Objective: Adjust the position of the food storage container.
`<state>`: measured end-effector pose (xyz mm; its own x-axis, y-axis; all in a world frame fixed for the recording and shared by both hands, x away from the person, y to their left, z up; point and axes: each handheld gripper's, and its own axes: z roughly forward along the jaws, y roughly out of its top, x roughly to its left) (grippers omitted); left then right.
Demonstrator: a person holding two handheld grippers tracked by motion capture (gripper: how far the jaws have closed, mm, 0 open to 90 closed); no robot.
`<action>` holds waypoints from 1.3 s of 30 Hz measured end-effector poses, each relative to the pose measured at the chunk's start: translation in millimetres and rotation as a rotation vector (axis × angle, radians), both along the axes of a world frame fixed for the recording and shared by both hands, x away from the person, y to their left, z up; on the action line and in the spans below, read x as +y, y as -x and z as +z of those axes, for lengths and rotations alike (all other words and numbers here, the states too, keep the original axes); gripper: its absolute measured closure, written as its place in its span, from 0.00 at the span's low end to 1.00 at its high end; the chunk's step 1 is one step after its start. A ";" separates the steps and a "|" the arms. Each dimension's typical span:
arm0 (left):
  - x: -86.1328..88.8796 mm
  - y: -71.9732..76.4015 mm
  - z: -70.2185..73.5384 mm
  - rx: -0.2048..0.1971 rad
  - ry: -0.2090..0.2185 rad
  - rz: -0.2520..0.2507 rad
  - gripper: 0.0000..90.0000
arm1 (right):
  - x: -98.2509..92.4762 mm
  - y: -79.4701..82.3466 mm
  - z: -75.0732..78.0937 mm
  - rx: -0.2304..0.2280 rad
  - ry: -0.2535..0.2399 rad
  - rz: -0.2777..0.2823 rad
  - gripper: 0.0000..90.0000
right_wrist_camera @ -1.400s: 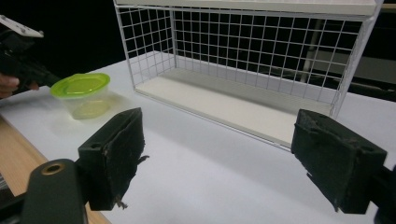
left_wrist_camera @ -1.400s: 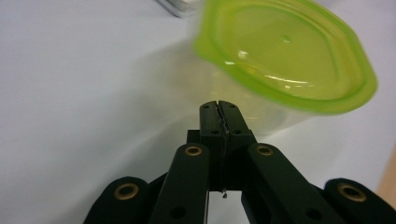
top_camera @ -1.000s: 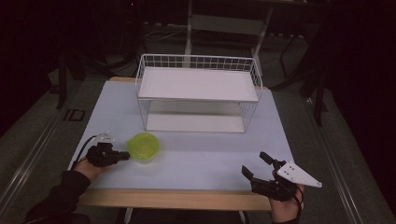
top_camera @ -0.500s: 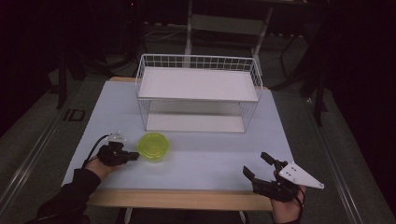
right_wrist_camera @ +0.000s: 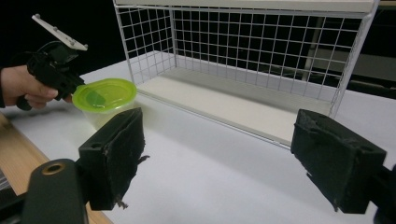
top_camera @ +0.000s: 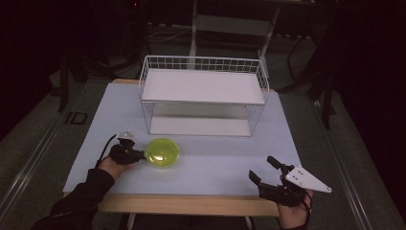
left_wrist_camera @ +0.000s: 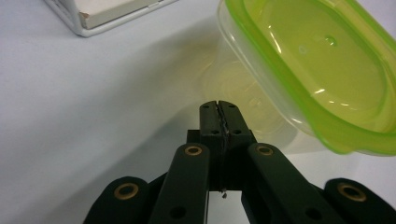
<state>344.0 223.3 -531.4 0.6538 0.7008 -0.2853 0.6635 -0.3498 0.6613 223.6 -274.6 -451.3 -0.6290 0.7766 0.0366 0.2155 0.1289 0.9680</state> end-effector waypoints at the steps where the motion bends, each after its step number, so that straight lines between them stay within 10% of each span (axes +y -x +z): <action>1: 0.0 0.0 0.0 0.000 0.000 0.000 1.00 | 0.0 0.0 0.0 0.000 0.000 0.000 0.19; 12: -59.3 4.1 -1.8 0.056 0.007 -0.070 1.00 | 0.0 0.7 1.0 -0.002 0.000 0.005 0.19; 39: -125.3 -8.6 -9.5 0.091 0.071 -0.073 1.00 | -2.4 0.3 0.4 0.010 -0.006 0.010 0.19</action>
